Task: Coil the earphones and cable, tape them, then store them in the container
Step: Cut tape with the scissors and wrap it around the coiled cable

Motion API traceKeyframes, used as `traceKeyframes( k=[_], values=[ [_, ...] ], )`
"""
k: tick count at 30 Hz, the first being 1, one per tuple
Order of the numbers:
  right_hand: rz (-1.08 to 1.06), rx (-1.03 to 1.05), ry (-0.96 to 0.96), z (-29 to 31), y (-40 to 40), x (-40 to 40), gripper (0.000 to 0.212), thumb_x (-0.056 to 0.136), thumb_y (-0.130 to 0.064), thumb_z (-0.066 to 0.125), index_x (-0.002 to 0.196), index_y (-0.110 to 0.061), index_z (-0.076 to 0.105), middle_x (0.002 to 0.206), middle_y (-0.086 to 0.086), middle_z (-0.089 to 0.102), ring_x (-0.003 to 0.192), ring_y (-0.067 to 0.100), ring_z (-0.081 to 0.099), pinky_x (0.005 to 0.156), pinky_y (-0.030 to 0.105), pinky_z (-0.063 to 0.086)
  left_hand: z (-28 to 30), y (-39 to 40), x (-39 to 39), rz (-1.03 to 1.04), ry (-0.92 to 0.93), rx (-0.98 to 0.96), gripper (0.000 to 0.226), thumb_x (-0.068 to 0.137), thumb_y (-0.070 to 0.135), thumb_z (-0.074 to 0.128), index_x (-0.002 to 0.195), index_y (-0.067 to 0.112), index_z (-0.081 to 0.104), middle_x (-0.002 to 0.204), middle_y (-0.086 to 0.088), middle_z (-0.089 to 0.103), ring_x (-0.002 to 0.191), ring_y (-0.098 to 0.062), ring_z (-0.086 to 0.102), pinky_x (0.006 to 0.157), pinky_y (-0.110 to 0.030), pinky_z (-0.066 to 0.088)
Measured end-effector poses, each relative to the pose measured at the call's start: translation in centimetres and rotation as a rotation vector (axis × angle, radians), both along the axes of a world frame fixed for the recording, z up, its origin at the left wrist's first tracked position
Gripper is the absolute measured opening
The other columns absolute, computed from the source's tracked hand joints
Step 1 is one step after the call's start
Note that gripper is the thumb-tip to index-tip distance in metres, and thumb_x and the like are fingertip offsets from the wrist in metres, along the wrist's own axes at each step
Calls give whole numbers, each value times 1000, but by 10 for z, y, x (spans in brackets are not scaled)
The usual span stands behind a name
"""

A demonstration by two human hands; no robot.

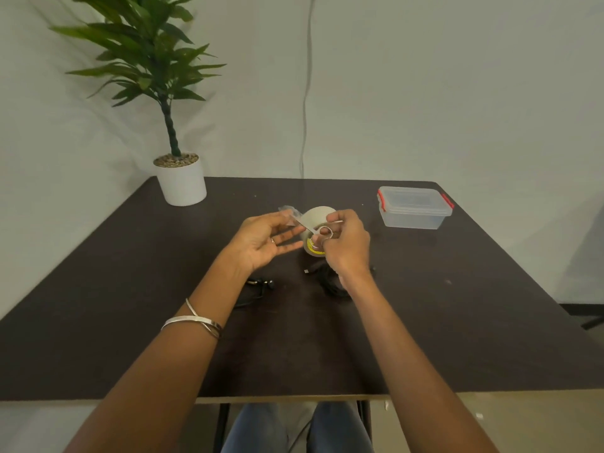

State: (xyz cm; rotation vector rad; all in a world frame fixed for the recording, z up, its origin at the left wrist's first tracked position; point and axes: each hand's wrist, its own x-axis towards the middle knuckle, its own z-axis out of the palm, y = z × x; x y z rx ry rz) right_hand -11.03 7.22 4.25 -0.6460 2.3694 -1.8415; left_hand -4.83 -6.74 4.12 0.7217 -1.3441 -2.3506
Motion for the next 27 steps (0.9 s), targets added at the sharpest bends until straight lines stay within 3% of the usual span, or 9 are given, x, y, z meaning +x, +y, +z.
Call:
traceKeyframes(
  k=[4, 6, 8, 11, 14, 17, 19, 22, 27],
  values=[
    [-28, 122, 162, -12, -3, 2, 18, 78, -1, 73, 88, -12, 62, 103, 11, 64, 91, 21, 61, 62, 4, 43, 1, -1, -1, 41, -30, -51, 25, 80, -1, 69, 105, 0, 65, 93, -17, 72, 85, -27, 72, 76, -48, 58],
    [-65, 222, 261, -14, -5, 2, 12, 83, -6, 70, 94, -8, 69, 105, 12, 67, 98, 26, 63, 79, 21, 49, 0, 0, -3, 75, -36, -65, 24, 82, -2, 67, 106, -1, 64, 92, -18, 72, 83, -27, 72, 74, -44, 59],
    [-59, 392, 354, -15, -6, 2, 15, 88, -9, 63, 100, -5, 71, 105, 13, 68, 102, 30, 62, 86, 30, 47, -1, 1, -4, 86, -31, -68, 21, 85, -4, 64, 106, -1, 64, 89, -18, 72, 78, -26, 72, 70, -40, 60],
    [-95, 492, 460, -16, -3, 0, 15, 89, -8, 57, 95, -3, 70, 99, 15, 67, 96, 31, 60, 74, 31, 41, 0, 3, -4, 66, -38, -94, 18, 86, -2, 63, 103, 3, 66, 90, -17, 73, 78, -26, 73, 69, -40, 60],
    [-186, 231, 438, -12, 0, -9, 10, 85, -10, 66, 93, -4, 69, 100, 13, 63, 95, 29, 58, 74, 24, 35, 0, 1, -2, 55, -59, -142, 18, 87, 4, 64, 105, 4, 68, 92, -15, 74, 84, -26, 72, 74, -40, 59],
    [-13, 82, 451, 0, -3, -20, 12, 84, -10, 70, 93, -4, 65, 97, 8, 65, 94, 24, 58, 77, 24, 37, 0, -2, -1, 54, -90, -182, 16, 89, 7, 63, 103, 6, 69, 89, -13, 75, 85, -25, 72, 75, -39, 58],
    [129, 186, 488, 3, -9, -29, 15, 87, -13, 67, 99, -4, 63, 100, 8, 66, 94, 21, 56, 72, 20, 31, -1, -5, 0, 67, -109, -207, 14, 89, 7, 63, 101, 6, 70, 87, -13, 75, 85, -25, 72, 77, -39, 58],
    [167, 365, 579, -2, -14, -42, 16, 91, -12, 62, 103, -4, 60, 105, 11, 66, 101, 27, 54, 69, 21, 27, -4, -7, 0, 101, -156, -266, 13, 88, 4, 63, 100, 5, 69, 86, -13, 75, 82, -23, 73, 78, -39, 58],
    [143, 354, 583, -6, -18, -38, 13, 91, -8, 61, 103, -2, 61, 102, 11, 66, 102, 27, 51, 69, 21, 28, -10, -5, -5, 215, -227, -323, 8, 87, -1, 62, 93, 0, 66, 83, -16, 73, 72, -22, 72, 67, -34, 60]
  ],
)
